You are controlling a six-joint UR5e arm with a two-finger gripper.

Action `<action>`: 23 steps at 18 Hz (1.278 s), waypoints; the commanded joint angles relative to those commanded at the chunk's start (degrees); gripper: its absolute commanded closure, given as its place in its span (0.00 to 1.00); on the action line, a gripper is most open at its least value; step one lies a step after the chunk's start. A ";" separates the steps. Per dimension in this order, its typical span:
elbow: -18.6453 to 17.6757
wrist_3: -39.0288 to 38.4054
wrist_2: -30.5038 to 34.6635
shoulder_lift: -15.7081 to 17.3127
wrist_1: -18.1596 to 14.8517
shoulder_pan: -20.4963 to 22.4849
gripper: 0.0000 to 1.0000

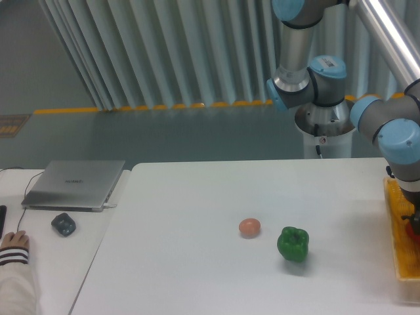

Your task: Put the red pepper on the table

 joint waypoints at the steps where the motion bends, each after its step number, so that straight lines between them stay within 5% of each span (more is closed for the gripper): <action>1: 0.09 0.00 -0.09 0.00 0.00 0.00 0.00; 18: 0.09 -2.64 -2.11 -1.67 0.35 -0.35 0.06; 23: 0.09 -3.43 -1.85 -1.58 0.35 -0.26 0.39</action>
